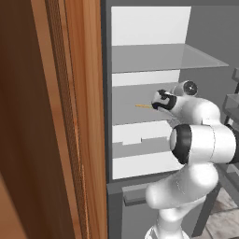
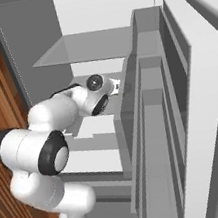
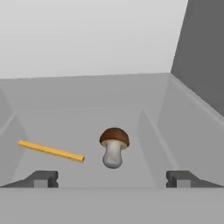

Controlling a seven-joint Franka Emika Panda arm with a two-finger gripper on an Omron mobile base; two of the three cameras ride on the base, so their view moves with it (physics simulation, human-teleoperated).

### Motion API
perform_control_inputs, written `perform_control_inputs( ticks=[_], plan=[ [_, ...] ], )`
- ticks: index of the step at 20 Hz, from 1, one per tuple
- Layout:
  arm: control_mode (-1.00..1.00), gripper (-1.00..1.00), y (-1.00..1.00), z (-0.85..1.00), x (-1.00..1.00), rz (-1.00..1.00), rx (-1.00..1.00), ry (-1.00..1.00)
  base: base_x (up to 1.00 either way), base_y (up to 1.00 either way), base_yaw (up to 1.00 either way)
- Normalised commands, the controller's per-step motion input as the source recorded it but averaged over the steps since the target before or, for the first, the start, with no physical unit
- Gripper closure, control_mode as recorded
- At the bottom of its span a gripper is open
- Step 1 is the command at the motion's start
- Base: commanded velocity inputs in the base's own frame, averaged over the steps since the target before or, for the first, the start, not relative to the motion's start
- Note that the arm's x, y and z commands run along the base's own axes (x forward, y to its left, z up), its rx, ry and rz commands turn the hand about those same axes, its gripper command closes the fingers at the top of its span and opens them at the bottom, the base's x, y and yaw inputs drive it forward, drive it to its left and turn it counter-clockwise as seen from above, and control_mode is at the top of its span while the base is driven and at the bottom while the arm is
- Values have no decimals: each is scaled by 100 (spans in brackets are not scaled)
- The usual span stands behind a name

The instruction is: Place the mayonnaise and mayonnaise from the counter to the top shelf of the fridge. If the existing items in the fridge are on the top shelf, move them to other shelves.

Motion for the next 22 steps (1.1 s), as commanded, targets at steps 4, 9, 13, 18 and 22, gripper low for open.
perform_control_inputs(
  ticks=[4,9,13,18,22],
  plan=[
    [-100,-100,69,64,-100,0,-17,-2,0,0,0],
    [-100,-100,66,60,-100,0,-15,-4,0,0,0],
    [-100,-100,56,81,-100,0,-7,-3,0,0,0],
    [-100,-100,37,92,-100,0,0,0,0,0,0],
    [-100,-100,17,89,-100,-3,0,5,0,0,0]
  ],
)
